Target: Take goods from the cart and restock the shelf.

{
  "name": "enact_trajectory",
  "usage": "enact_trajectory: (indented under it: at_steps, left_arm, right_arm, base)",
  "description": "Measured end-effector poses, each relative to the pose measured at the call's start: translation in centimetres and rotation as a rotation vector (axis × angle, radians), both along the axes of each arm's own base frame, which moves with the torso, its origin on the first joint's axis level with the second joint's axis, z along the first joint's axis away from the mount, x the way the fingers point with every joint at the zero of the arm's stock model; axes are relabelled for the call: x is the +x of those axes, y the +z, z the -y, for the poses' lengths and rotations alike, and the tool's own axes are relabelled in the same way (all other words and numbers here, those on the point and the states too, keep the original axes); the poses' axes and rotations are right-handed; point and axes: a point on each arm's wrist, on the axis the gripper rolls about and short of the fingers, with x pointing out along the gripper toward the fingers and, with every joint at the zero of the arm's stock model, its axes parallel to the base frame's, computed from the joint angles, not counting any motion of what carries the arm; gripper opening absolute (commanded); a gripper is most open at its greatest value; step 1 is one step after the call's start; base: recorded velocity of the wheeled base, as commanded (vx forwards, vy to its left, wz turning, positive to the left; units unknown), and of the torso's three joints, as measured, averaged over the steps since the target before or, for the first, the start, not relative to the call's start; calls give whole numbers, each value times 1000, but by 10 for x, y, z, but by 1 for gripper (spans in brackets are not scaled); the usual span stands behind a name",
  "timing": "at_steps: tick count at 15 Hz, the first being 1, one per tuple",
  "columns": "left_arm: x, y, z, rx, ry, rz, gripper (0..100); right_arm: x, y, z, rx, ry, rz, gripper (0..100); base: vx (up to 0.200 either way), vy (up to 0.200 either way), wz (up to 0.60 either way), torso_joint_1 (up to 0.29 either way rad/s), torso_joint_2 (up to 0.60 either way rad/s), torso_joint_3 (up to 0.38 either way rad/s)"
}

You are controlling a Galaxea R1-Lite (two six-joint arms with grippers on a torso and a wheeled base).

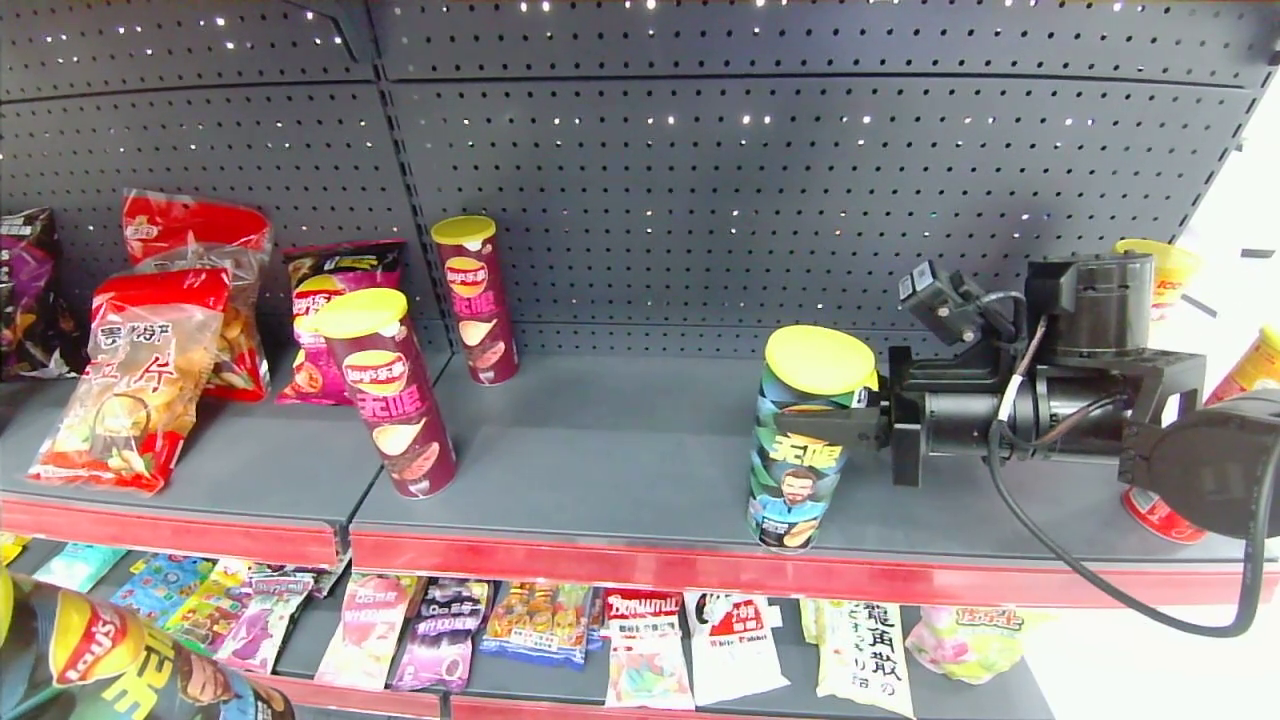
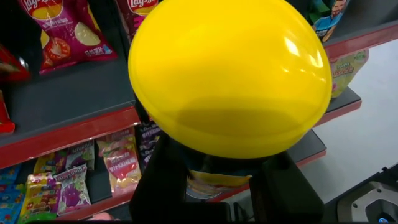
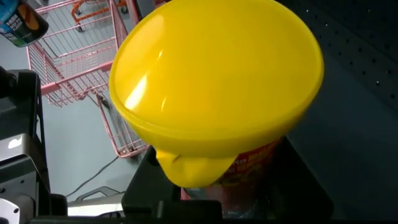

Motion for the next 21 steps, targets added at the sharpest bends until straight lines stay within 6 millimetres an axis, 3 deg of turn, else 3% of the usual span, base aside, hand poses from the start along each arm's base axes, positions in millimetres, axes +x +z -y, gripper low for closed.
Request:
enact_trajectory:
  at_steps: [2, 3, 12, 15, 21]
  left_arm:
    - [0, 0, 0, 0, 0, 1, 0]
    - [0, 0, 0, 0, 0, 1, 0]
    - [0, -1, 0, 0, 0, 1, 0]
    - [-1, 0, 0, -2, -8, 2, 0]
    - [0, 0, 1, -8, -34, 3, 0]
  right_arm:
    - [0, 0, 0, -1, -1, -1, 0]
    - [0, -1, 0, -2, -1, 0, 100]
    - [-3, 0, 2, -4, -17, -6, 100]
    - [-8, -4, 18, -22, -101, -21, 100]
    - [-65, 4, 50, 8, -206, -46, 100]
  base:
    - [0, 0, 0, 0, 0, 0]
    - [0, 0, 0, 0, 0, 0]
    - [0, 0, 0, 0, 0, 0]
    - [0, 0, 0, 0, 0, 0]
    - [0, 0, 0, 0, 0, 0]
